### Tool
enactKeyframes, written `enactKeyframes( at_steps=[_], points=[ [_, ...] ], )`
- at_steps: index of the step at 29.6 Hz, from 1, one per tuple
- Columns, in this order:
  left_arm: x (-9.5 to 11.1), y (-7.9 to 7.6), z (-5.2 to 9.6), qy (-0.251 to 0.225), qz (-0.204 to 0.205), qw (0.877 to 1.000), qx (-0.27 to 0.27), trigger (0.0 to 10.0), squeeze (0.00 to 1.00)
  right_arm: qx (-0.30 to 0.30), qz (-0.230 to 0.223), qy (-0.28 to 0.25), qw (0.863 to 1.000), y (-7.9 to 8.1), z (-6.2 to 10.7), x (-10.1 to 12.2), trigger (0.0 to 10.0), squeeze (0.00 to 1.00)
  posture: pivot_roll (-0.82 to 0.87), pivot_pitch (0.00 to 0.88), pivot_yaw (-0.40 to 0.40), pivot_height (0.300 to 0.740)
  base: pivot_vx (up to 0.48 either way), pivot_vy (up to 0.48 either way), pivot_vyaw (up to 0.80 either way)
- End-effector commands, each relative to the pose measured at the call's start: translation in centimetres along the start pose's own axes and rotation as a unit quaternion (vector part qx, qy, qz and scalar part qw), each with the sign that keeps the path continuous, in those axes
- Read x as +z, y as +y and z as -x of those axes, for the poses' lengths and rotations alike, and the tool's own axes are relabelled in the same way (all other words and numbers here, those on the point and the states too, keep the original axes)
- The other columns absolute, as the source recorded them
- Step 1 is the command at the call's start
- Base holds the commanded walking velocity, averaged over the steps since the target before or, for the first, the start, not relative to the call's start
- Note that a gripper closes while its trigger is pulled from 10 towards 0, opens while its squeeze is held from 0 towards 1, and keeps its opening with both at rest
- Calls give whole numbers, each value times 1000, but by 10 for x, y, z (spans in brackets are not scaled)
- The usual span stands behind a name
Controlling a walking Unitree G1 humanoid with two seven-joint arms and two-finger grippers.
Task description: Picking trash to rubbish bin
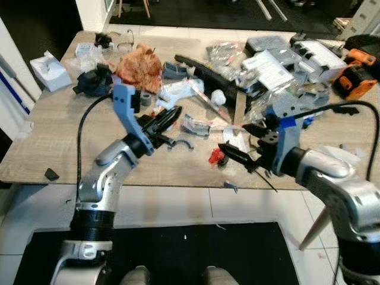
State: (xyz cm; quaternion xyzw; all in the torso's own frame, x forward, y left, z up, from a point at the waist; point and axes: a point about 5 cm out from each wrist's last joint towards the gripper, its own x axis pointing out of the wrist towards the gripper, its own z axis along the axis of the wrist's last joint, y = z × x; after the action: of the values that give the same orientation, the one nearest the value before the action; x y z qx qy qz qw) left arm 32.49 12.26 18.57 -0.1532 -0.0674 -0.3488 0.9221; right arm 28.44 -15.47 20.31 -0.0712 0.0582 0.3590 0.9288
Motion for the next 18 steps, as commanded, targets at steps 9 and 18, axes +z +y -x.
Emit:
enactKeyframes(
  at_steps=[9, 18],
  points=[
    [-21, 6, 4, 27, -64, 996, 53, 10000, 0, -28, -61, -46, 997, 9, -17, -22, 10000, 0, -120, 0, 1, 740, 0, 0, 0],
    [-27, 24, -2, 41, -114, 984, 128, 10000, 0, -28, -109, -91, 989, 4, -44, -34, 10000, 0, -75, 0, -34, 740, 0, 0, 0]
  ],
)
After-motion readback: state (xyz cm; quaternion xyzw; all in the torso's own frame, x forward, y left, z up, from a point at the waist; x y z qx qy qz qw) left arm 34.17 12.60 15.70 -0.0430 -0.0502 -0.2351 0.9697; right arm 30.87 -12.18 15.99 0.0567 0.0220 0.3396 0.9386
